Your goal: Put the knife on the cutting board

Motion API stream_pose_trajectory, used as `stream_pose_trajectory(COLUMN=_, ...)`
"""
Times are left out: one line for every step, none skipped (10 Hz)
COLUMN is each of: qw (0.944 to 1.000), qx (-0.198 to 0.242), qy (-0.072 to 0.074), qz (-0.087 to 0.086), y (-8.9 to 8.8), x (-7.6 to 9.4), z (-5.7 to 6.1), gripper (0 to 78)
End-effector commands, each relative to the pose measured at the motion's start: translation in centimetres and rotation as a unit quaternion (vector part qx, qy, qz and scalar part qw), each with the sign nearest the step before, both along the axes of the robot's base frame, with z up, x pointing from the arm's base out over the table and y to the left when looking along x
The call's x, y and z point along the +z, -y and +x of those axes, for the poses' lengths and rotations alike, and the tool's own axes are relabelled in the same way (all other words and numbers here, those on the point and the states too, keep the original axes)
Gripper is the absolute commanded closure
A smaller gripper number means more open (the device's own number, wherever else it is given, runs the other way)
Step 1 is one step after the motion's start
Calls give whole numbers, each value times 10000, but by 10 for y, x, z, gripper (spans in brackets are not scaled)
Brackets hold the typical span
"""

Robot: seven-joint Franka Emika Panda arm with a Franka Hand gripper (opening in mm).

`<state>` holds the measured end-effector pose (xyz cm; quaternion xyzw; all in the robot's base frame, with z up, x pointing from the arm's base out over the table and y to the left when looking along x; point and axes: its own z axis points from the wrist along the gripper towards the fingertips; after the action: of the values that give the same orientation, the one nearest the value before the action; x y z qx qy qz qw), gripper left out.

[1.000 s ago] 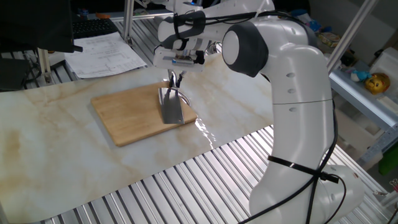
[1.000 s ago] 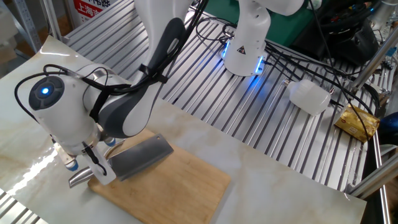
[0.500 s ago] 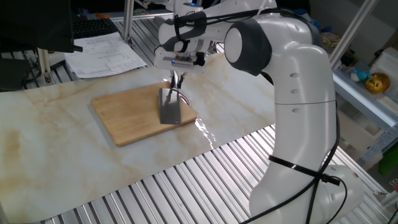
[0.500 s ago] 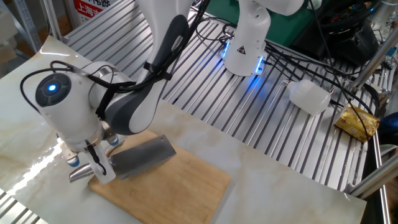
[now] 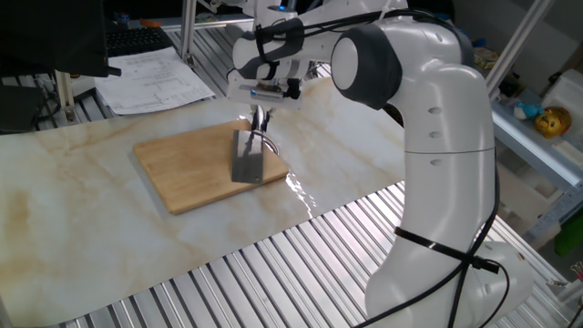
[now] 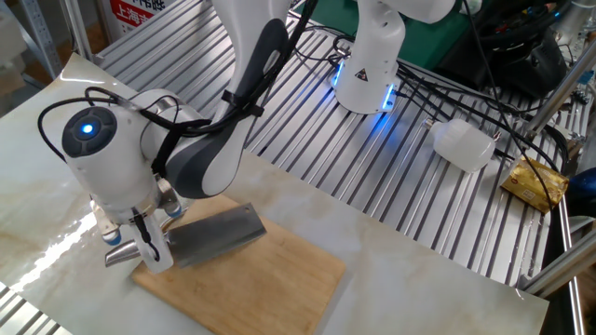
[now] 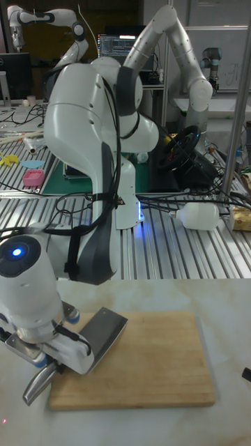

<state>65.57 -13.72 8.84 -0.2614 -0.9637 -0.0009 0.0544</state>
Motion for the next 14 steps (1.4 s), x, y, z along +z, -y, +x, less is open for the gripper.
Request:
stream_pose_trajectory(qw=9970, qx=651, qy=396, qz=-142, y=1, x=5, z=0, gripper=764)
stream_pose_trajectory(qw=9943, qx=925, qy=515, qz=74, y=1, x=5, z=0, gripper=764)
stream_pose_trajectory(qw=9935, qx=981, qy=559, qz=134, y=1, x=5, z=0, gripper=764)
stream_pose_trajectory(qw=9909, qx=1137, qy=723, qz=63, y=1, x=5, z=0, gripper=764)
stream_pose_trajectory(qw=9919, qx=1062, qy=695, qz=47, y=1, x=5, z=0, gripper=764)
stream_pose_trajectory(qw=9927, qx=1005, qy=666, qz=49, y=1, x=5, z=0, gripper=764)
stream_pose_trajectory(qw=9953, qx=769, qy=580, qz=28, y=-8, x=6, z=-2, gripper=764)
stream_pose_trajectory(qw=9967, qx=586, qy=570, qz=-27, y=-24, x=5, z=-5, gripper=764)
stream_pose_trajectory(qw=9973, qx=445, qy=573, qz=-64, y=-39, x=3, z=-8, gripper=764)
stream_pose_trajectory(qw=9977, qx=326, qy=588, qz=-72, y=-52, x=3, z=-10, gripper=764)
stream_pose_trajectory(qw=9980, qx=231, qy=586, qz=-79, y=-62, x=3, z=-9, gripper=764)
stream_pose_trajectory(qw=9982, qx=161, qy=578, qz=-92, y=-69, x=4, z=-8, gripper=764)
stream_pose_trajectory(qw=9983, qx=76, qy=568, qz=-92, y=-75, x=4, z=-7, gripper=764)
stream_pose_trajectory(qw=9984, qx=-25, qy=560, qz=-105, y=-81, x=3, z=-5, gripper=764)
